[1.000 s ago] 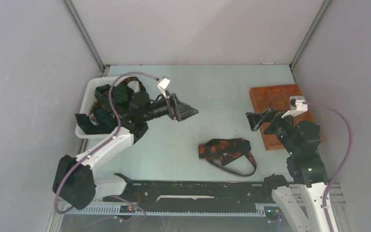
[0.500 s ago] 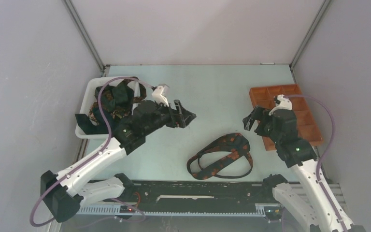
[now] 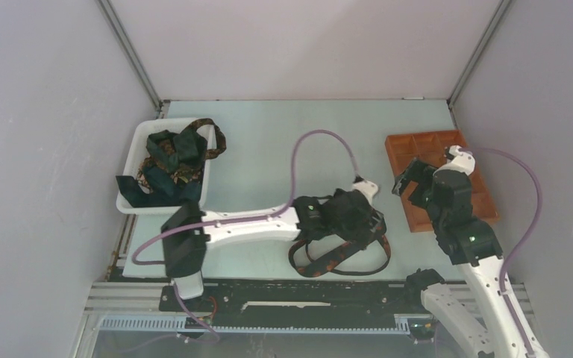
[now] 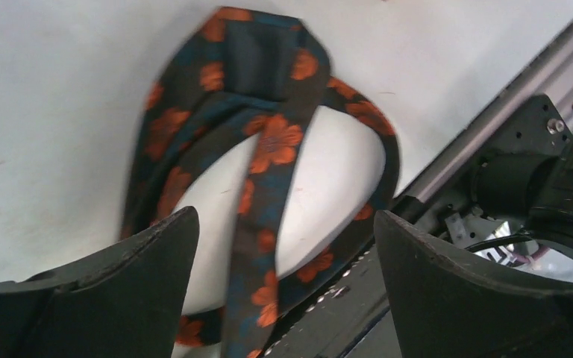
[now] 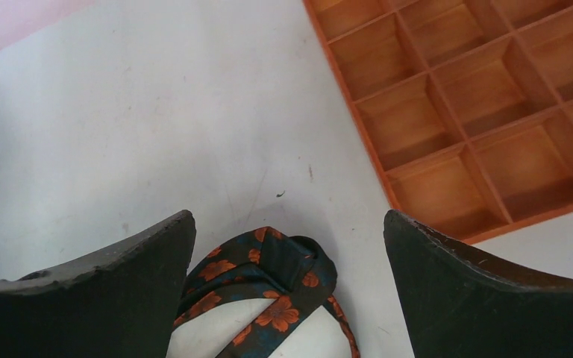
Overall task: Roll the ties
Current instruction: Flatten out the tie at the center of the board.
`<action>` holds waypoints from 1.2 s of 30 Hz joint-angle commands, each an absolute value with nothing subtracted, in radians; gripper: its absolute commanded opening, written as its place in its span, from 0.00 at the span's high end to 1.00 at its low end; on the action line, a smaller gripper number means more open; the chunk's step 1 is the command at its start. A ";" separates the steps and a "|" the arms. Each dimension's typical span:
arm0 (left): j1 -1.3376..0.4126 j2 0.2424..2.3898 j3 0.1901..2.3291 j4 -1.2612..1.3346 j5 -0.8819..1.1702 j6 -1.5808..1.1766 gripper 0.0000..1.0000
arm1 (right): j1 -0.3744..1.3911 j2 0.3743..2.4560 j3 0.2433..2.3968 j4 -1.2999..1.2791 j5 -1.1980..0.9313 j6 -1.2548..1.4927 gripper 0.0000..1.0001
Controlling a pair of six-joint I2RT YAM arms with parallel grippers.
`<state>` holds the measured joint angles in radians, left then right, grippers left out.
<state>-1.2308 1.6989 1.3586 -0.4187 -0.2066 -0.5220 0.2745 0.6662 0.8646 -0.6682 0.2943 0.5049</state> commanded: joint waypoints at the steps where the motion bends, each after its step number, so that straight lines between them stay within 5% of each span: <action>1: -1.296 1.831 1.537 -0.487 -0.222 -0.480 0.06 | 0.255 0.617 0.935 -0.695 0.375 0.501 0.00; 9: -1.356 2.048 1.745 -0.485 -0.140 -0.507 0.07 | 0.249 0.575 0.937 -0.709 0.376 0.524 0.00; 21: -1.377 2.195 1.789 -0.469 -0.052 -0.550 0.27 | 0.248 0.589 0.937 -0.724 0.360 0.522 0.00; 27: -1.382 2.216 1.758 -0.434 -0.047 -0.577 0.58 | 0.248 0.614 0.929 -0.729 0.348 0.524 0.00; 31: -1.382 2.181 1.687 -0.386 -0.083 -0.586 0.97 | 0.248 0.636 0.926 -0.734 0.340 0.516 0.00; 36: -1.378 2.032 1.520 -0.320 -0.102 -0.543 1.00 | 0.246 0.676 0.906 -0.728 0.298 0.514 0.00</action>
<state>-1.3777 2.1921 1.6230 -0.3733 -0.0753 -0.5774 0.2508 0.6464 0.9092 -0.7425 0.3332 0.5152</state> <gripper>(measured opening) 0.004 0.997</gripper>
